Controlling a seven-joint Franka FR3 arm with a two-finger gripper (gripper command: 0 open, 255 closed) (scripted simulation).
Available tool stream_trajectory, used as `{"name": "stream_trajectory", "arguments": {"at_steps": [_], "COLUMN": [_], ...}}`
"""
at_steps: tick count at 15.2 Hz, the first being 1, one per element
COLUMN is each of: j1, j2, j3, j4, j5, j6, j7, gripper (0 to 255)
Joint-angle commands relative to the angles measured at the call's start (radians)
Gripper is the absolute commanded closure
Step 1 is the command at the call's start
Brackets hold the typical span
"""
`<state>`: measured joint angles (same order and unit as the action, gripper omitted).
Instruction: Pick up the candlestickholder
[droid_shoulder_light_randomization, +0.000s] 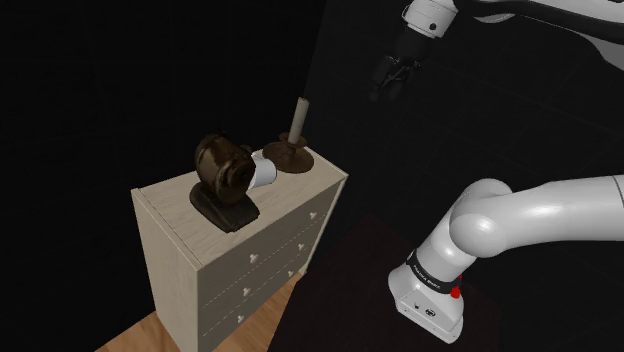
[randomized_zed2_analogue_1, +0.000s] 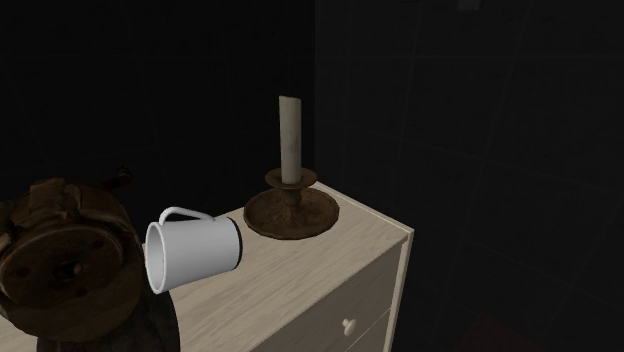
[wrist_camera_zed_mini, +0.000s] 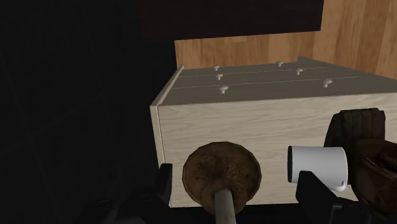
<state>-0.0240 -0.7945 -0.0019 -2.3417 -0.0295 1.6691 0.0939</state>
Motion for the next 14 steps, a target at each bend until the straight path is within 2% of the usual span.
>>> {"name": "stream_trajectory", "arguments": {"at_steps": [1, 7, 14], "j1": [0.000, 0.002, 0.004], "j2": [0.000, 0.179, 0.413], "j3": [0.000, 0.001, 0.002], "j4": [0.000, 0.025, 0.119], "j5": [0.000, 0.003, 0.006], "j6": [0.000, 0.202, 0.396], "j7": [0.000, 0.007, 0.012], "gripper": [0, 0, 0]}}
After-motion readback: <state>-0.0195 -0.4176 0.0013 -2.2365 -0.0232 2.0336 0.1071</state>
